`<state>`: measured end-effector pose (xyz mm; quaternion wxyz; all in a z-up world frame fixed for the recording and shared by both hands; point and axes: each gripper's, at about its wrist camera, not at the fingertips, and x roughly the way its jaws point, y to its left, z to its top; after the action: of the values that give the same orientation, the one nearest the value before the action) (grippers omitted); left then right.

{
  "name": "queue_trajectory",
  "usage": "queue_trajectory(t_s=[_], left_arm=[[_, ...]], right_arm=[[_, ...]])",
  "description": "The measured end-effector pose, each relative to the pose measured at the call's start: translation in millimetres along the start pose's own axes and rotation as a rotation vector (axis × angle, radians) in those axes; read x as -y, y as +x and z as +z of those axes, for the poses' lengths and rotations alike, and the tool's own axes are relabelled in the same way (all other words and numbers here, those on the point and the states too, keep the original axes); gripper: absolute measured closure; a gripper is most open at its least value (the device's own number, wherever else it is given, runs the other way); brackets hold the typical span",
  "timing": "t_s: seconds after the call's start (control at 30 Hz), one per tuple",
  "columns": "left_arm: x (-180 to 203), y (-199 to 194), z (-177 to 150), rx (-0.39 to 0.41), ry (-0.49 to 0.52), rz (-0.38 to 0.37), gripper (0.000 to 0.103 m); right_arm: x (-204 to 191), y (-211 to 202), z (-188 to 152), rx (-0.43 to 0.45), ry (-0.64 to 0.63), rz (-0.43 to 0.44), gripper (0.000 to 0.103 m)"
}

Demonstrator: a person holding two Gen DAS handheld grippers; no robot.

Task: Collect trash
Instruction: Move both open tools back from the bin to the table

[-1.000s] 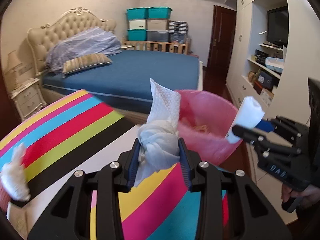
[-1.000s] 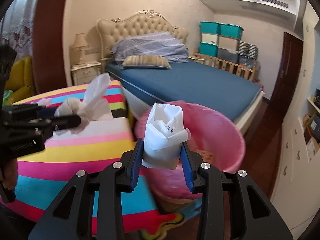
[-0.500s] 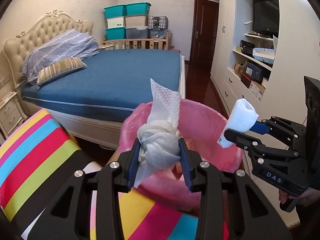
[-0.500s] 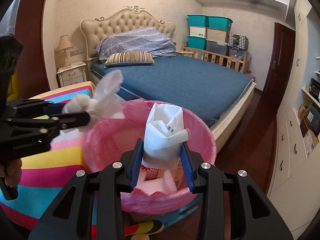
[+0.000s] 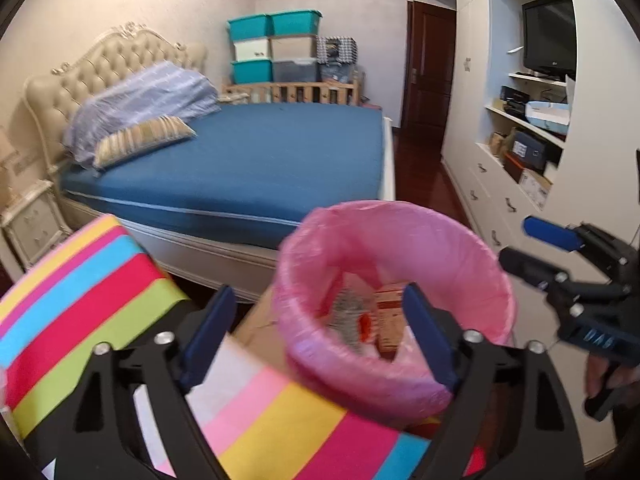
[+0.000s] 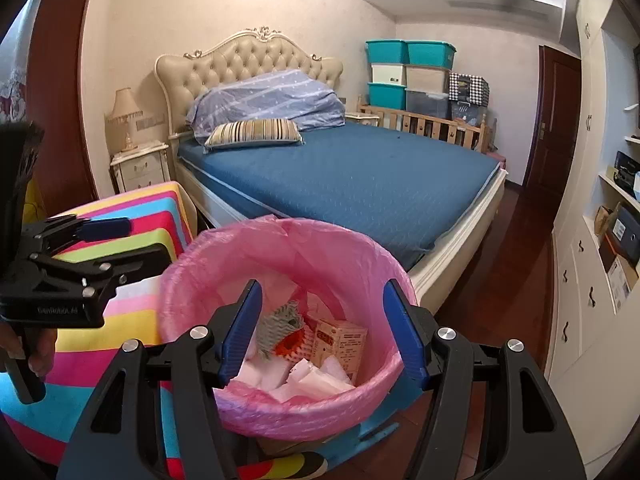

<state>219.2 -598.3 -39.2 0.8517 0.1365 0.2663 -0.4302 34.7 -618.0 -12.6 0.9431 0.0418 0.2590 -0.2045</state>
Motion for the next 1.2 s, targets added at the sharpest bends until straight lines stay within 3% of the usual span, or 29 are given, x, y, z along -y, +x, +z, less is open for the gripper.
queue_trajectory(t_s=[0.1, 0.27, 0.7, 1.2], left_arm=[[-7, -21, -12, 0.013, 0.004, 0.037, 0.005], [-21, -62, -34, 0.016, -0.004, 0.116, 0.005], [-74, -194, -128, -0.004, -0.029, 0.299, 0.005], [-208, -352, -241, -0.020, -0.309, 0.602, 0.005]], right_arm=[[-4, -9, 3, 0.001, -0.007, -0.007, 0.032], [-24, -32, 0, 0.009, -0.013, -0.006, 0.018], [-119, -44, -29, -0.065, -0.049, 0.155, 0.018], [-267, -51, -40, -0.115, -0.189, 0.381, 0.018]])
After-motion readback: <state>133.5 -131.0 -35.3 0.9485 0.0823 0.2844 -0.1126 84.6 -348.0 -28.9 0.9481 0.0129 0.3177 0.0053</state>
